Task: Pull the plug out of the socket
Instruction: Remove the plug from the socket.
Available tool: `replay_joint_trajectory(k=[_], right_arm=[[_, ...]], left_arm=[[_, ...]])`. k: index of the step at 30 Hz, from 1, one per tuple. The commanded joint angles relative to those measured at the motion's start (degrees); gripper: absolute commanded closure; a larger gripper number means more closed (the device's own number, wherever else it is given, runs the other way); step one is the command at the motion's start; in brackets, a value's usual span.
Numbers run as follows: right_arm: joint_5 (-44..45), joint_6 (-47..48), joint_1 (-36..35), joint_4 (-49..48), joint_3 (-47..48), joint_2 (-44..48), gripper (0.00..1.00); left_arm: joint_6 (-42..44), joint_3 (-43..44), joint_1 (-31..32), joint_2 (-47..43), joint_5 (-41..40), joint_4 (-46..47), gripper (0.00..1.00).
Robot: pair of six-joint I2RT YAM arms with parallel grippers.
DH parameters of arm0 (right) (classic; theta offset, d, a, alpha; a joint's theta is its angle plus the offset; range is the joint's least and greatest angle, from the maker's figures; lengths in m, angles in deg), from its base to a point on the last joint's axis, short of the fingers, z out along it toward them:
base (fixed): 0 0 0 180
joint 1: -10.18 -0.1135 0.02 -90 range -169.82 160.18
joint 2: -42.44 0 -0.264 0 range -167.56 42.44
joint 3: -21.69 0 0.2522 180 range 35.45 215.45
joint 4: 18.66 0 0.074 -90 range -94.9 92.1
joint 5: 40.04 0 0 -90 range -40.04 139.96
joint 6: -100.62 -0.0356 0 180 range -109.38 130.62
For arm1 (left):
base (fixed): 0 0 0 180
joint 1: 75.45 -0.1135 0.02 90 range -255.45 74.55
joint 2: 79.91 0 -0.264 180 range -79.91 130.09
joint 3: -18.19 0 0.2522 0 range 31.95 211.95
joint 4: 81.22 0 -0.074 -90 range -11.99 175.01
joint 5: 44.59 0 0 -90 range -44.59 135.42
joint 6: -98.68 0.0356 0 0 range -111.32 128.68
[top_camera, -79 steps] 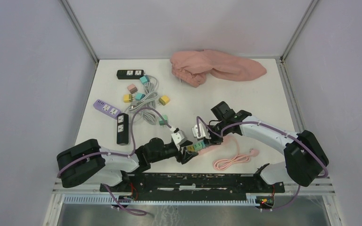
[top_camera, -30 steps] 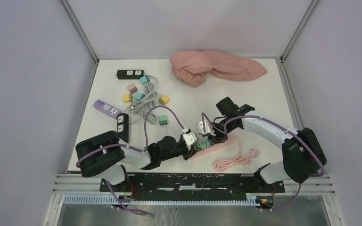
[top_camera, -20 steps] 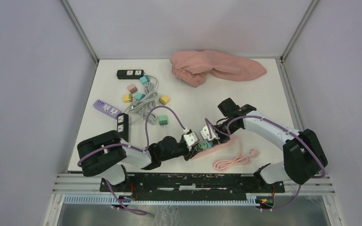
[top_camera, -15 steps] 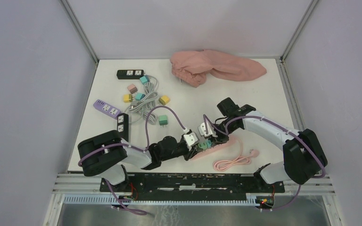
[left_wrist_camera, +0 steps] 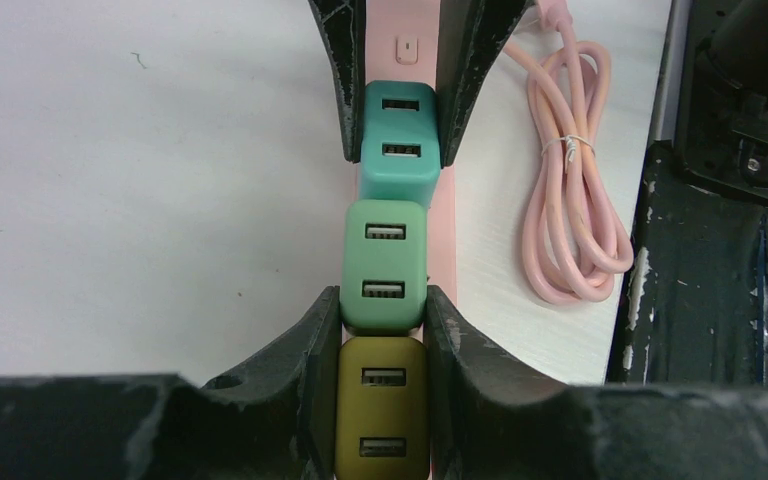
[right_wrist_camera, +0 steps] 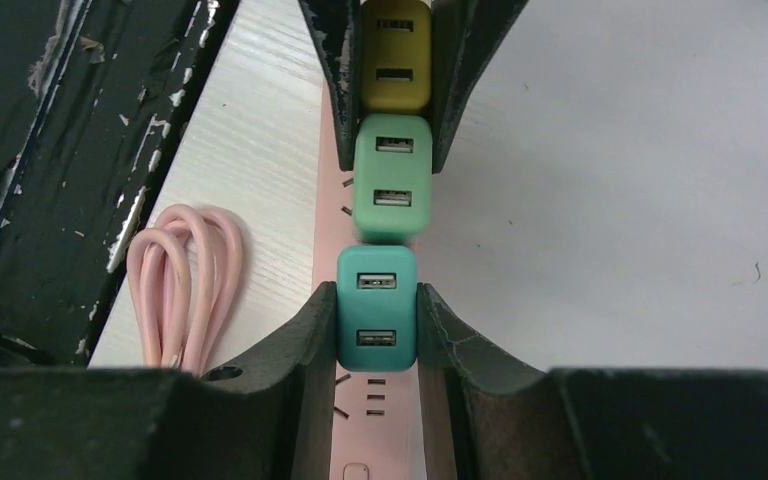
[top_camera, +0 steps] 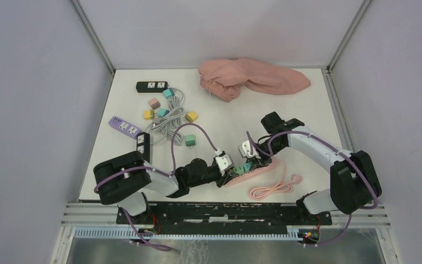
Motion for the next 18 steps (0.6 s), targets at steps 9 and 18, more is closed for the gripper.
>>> replay_joint_trajectory(k=[9, 18], right_arm=[[-7.73, -18.53, -5.12, -8.23, 2.53, 0.49, 1.0], [-2.27, -10.52, 2.16, -2.52, 3.51, 2.14, 1.0]], left_arm=[[1.96, -0.08, -0.53, 2.48, -1.06, -6.49, 0.97], [2.01, -0.3, -0.53, 2.54, -1.34, -7.12, 0.97]])
